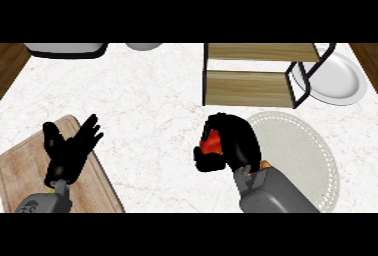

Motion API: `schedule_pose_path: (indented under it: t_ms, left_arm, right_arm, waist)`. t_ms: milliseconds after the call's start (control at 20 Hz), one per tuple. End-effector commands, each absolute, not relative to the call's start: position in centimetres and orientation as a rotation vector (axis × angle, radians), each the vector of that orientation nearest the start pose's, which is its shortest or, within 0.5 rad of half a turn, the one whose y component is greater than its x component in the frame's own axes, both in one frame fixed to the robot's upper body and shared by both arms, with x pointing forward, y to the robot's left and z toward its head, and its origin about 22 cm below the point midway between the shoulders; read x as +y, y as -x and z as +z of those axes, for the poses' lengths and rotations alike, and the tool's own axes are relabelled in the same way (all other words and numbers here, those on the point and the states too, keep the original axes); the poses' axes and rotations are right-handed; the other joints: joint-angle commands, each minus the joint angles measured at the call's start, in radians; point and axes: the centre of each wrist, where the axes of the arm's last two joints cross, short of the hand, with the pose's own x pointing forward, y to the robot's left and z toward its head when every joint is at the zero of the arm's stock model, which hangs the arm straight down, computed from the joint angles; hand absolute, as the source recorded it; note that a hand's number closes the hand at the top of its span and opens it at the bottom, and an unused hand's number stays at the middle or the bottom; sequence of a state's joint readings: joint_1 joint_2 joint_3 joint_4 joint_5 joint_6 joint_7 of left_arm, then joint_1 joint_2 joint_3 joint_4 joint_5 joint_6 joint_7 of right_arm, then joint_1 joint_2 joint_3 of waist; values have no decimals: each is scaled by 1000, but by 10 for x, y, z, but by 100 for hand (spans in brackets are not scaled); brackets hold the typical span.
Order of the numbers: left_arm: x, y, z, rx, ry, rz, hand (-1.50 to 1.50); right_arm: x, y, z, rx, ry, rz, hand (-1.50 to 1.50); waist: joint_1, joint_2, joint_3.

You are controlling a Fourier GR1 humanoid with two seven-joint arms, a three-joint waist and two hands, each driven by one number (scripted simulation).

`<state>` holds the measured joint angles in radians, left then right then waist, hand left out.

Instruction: Pick the tomato from the placemat and place it in the tiered shelf

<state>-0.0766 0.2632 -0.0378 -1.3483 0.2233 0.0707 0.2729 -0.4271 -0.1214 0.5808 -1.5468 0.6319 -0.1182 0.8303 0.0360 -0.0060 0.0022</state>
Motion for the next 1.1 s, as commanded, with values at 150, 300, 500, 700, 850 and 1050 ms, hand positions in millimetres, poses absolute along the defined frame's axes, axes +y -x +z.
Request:
schedule_pose_path:
  t_ms: [150,300,500,700,850,1050]
  left_arm:
    - [295,-238,-33,-1103,-108,66,0]
    - [304,-238,-25,-1076,-117,48,0]
    - [291,-245,-29,-1102,-102,48,0]
    - [290,-241,-32,-1109,-95,50,0]
    - [283,-247,-30,-1117,-101,45,0]
    - [294,-244,-30,-1112,-99,54,0]
  right_arm:
    - [-45,-228,182,-1583,670,824,150]
    - [-54,-217,222,-1607,762,716,150]
    - [-67,-206,263,-1631,781,676,150]
    - [-93,-228,301,-1633,834,645,150]
    - [-105,-236,313,-1638,802,554,150]
    - [-104,-271,346,-1630,846,522,150]
  waist:
    - [-39,-5,-4]
    - [-44,-5,-3]
    - [-45,0,-3]
    - [-45,1,-3]
    - [-46,2,-3]
    - [-34,5,-4]
